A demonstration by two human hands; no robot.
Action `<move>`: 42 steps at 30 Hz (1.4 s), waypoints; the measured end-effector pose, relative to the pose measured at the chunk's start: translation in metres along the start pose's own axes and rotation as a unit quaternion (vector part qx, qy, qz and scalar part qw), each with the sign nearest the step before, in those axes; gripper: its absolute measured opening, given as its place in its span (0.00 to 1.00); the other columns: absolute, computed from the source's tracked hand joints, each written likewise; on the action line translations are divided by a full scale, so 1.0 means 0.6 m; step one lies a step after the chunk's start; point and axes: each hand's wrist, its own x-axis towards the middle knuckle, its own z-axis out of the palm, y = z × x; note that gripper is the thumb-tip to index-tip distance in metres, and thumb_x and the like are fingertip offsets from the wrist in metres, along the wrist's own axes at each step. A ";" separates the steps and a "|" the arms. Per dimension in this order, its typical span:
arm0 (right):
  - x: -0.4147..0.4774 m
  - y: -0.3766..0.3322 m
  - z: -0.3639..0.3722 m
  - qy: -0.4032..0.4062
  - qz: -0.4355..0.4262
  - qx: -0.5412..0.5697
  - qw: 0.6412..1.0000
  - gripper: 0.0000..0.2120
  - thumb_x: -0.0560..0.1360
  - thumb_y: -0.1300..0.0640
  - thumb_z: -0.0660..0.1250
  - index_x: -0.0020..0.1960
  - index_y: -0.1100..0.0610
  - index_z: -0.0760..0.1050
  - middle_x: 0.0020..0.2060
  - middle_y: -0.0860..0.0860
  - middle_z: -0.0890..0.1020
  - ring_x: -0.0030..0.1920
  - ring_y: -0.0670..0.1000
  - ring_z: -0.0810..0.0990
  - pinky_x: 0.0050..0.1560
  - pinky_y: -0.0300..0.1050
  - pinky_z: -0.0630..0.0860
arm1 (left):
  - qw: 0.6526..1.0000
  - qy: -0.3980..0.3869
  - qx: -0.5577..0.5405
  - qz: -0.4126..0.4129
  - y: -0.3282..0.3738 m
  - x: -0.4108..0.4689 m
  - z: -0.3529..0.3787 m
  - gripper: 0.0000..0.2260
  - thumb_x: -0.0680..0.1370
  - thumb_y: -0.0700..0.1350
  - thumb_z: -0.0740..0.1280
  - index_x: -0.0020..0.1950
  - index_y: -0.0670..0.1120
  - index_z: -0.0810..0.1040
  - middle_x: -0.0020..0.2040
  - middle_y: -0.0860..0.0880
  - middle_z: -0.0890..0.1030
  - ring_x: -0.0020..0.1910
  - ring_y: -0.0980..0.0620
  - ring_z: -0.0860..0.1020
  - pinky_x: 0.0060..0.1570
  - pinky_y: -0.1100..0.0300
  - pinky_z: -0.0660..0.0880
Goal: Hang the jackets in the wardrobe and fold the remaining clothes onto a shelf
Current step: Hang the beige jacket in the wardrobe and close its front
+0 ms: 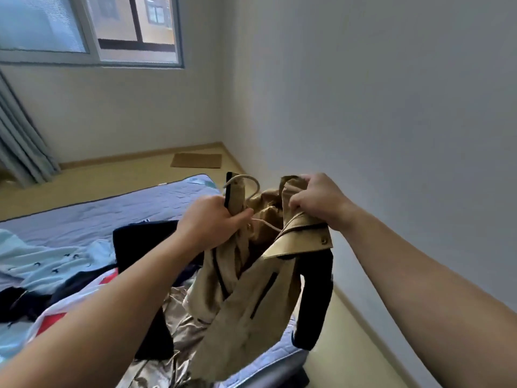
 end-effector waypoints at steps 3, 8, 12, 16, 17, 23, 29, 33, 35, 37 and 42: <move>-0.021 0.027 -0.035 -0.001 0.007 0.096 0.995 0.06 0.66 0.64 0.74 0.42 0.57 0.84 0.35 0.49 0.85 0.37 0.50 0.84 0.42 0.45 0.81 | 0.999 -0.036 -0.032 0.008 0.064 0.036 0.022 0.27 0.67 0.73 0.65 0.27 0.49 0.76 0.25 0.52 0.75 0.26 0.55 0.75 0.26 0.60 0.69; -0.074 0.098 -0.109 -0.074 0.090 0.208 0.971 0.17 0.78 0.46 0.66 0.48 0.59 0.85 0.45 0.56 0.86 0.45 0.56 0.84 0.51 0.50 0.79 | 0.992 -0.046 -0.116 0.026 0.174 0.068 0.074 0.29 0.64 0.72 0.68 0.30 0.45 0.80 0.27 0.47 0.80 0.27 0.51 0.79 0.29 0.53 0.77; -0.112 0.170 -0.178 -0.063 0.091 0.472 0.875 0.16 0.74 0.53 0.59 0.47 0.64 0.79 0.43 0.60 0.79 0.46 0.57 0.77 0.55 0.52 0.72 | 0.982 -0.065 -0.177 0.024 0.262 0.088 0.133 0.25 0.68 0.66 0.75 0.30 0.44 0.81 0.29 0.46 0.81 0.29 0.47 0.80 0.30 0.49 0.77; -0.154 0.232 -0.255 -0.031 0.037 0.238 0.970 0.14 0.77 0.60 0.63 0.53 0.49 0.86 0.51 0.51 0.86 0.53 0.51 0.84 0.56 0.47 0.81 | 0.965 -0.142 -0.218 0.033 0.352 0.095 0.208 0.24 0.69 0.68 0.73 0.34 0.47 0.82 0.31 0.48 0.83 0.31 0.51 0.82 0.35 0.50 0.80; -0.167 0.243 -0.274 -0.028 0.031 0.145 0.989 0.13 0.76 0.58 0.67 0.52 0.43 0.85 0.50 0.45 0.86 0.51 0.47 0.84 0.52 0.40 0.81 | 0.959 -0.165 -0.228 0.036 0.376 0.094 0.228 0.24 0.69 0.69 0.72 0.35 0.47 0.83 0.32 0.48 0.83 0.31 0.51 0.82 0.35 0.51 0.80; -0.249 0.336 -0.365 0.056 0.124 -0.210 0.968 0.13 0.76 0.57 0.62 0.37 0.42 0.68 0.39 0.44 0.77 0.39 0.49 0.79 0.38 0.43 0.76 | 0.916 -0.265 -0.274 0.122 0.522 0.067 0.325 0.36 0.63 0.79 0.66 0.39 0.45 0.81 0.37 0.45 0.84 0.36 0.50 0.83 0.34 0.62 0.78; -0.360 0.424 -0.428 0.181 0.195 -0.186 0.946 0.06 0.79 0.49 0.63 0.43 0.47 0.74 0.39 0.46 0.79 0.37 0.50 0.80 0.35 0.43 0.75 | 0.896 -0.324 -0.213 0.217 0.674 0.015 0.422 0.25 0.58 0.74 0.75 0.40 0.54 0.84 0.36 0.62 0.84 0.36 0.65 0.82 0.36 0.63 0.80; -0.453 0.473 -0.456 0.243 0.208 -0.136 0.938 0.04 0.75 0.44 0.68 0.46 0.42 0.76 0.43 0.42 0.80 0.42 0.46 0.81 0.45 0.49 0.81 | 0.863 -0.380 -0.227 0.244 0.756 -0.032 0.487 0.21 0.57 0.69 0.79 0.40 0.56 0.84 0.37 0.61 0.85 0.36 0.64 0.83 0.38 0.59 0.82; -0.513 0.495 -0.465 0.281 0.209 -0.119 0.929 0.15 0.71 0.42 0.72 0.57 0.38 0.76 0.50 0.40 0.80 0.50 0.45 0.81 0.51 0.46 0.80 | 0.838 -0.416 -0.225 0.271 0.795 -0.054 0.510 0.19 0.57 0.66 0.79 0.41 0.58 0.85 0.37 0.59 0.85 0.37 0.62 0.84 0.41 0.55 0.83; -0.578 0.523 -0.470 0.317 0.268 -0.166 0.895 0.33 0.69 0.43 0.75 0.71 0.35 0.66 0.55 0.41 0.76 0.58 0.48 0.77 0.57 0.47 0.76 | 0.824 -0.429 -0.226 0.292 0.833 -0.074 0.530 0.20 0.57 0.66 0.78 0.40 0.55 0.85 0.37 0.57 0.85 0.37 0.60 0.84 0.42 0.52 0.84; -0.732 0.579 -0.450 0.450 0.520 -0.125 0.715 0.52 0.66 0.47 0.79 0.79 0.40 0.49 0.66 0.53 0.69 0.66 0.58 0.72 0.64 0.58 0.72 | 0.791 -0.439 -0.257 0.341 0.930 -0.127 0.565 0.24 0.56 0.68 0.74 0.38 0.49 0.84 0.34 0.53 0.85 0.34 0.54 0.84 0.41 0.46 0.84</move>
